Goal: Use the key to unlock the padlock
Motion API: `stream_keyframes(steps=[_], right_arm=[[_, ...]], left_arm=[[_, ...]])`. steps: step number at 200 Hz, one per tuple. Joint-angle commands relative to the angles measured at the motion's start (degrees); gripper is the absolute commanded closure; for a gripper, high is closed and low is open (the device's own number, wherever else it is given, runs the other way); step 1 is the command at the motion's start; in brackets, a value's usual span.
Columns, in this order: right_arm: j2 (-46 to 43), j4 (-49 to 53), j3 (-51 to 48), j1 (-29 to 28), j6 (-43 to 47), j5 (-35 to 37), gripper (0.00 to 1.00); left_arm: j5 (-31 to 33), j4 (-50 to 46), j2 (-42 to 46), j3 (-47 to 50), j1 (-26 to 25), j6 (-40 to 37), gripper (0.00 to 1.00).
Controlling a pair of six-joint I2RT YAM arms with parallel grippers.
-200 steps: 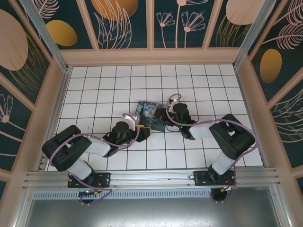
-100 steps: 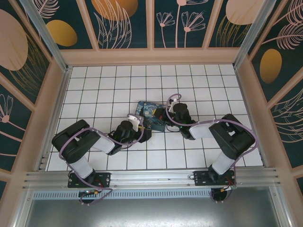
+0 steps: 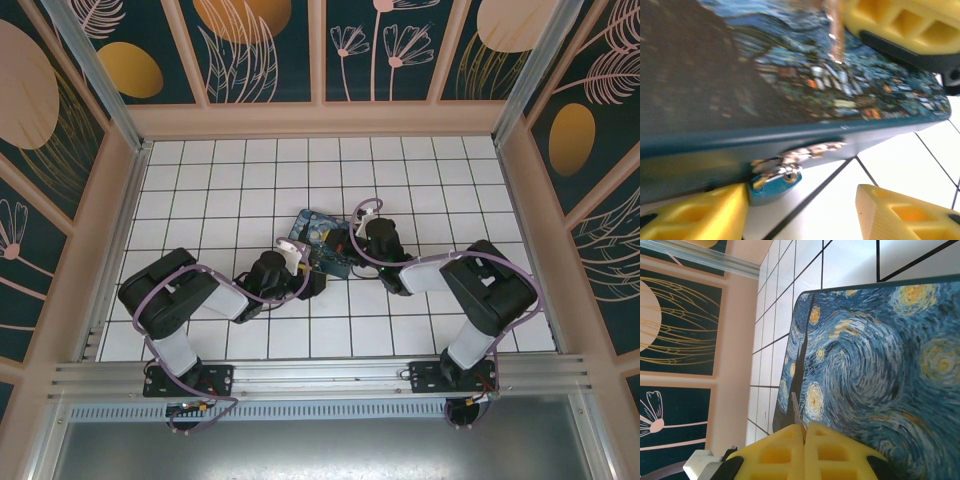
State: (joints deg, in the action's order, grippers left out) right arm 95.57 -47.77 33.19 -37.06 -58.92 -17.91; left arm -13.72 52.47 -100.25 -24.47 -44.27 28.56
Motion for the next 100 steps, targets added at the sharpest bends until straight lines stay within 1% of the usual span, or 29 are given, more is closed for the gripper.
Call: stream_keyframes(steps=[1,28,67,100], right_arm=[[1.33,-1.31,0.21,0.18,-0.42,-0.81,1.00],[1.83,-1.54,0.34,0.12,-0.58,-0.81,1.00],[2.20,-1.71,0.56,-0.10,-0.69,-0.81,1.00],[2.30,-1.72,0.56,-0.07,-0.71,-0.81,1.00]], left_arm=[[-5.63,2.94,-0.18,-0.67,-0.23,1.12,0.40],[-6.85,4.42,0.03,-0.65,-0.21,2.53,0.40],[-5.72,5.74,-1.79,-0.42,-0.23,4.01,0.40],[-6.15,11.09,-4.69,0.70,-0.21,7.60,0.39]])
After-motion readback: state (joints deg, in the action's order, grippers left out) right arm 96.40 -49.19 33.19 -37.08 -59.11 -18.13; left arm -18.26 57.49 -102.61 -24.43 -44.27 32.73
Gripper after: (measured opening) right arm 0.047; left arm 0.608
